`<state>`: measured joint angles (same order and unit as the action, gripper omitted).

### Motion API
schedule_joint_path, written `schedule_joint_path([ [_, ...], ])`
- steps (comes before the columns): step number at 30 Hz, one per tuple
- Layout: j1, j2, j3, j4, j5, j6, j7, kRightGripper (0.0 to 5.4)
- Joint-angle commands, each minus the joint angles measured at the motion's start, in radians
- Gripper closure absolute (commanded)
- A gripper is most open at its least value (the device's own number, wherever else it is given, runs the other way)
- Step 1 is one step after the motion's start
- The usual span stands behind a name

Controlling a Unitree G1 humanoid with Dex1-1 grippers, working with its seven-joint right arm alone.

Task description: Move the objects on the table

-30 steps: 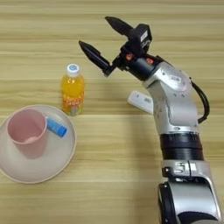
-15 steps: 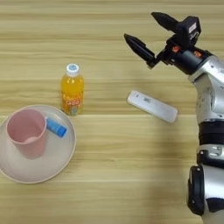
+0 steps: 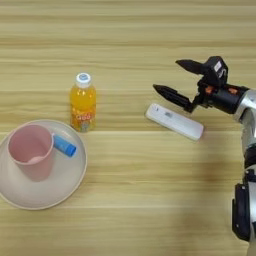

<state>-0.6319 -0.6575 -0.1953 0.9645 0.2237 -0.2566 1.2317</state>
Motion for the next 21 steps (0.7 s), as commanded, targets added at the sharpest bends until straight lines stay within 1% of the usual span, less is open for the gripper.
schedule_joint_path([
  [1, -0.088, -0.061, 0.007, 0.022, -0.030, -0.042, -0.019, 0.03],
  [3, -0.093, -0.061, 0.009, 0.051, -0.038, -0.047, -0.012, 0.03],
  [8, -0.101, -0.060, 0.019, 0.117, -0.074, -0.063, -0.025, 0.03],
  [15, -0.102, -0.062, 0.034, 0.164, -0.116, -0.085, -0.056, 0.03],
  [21, -0.102, -0.059, 0.044, 0.197, -0.148, -0.090, -0.073, 0.03],
])
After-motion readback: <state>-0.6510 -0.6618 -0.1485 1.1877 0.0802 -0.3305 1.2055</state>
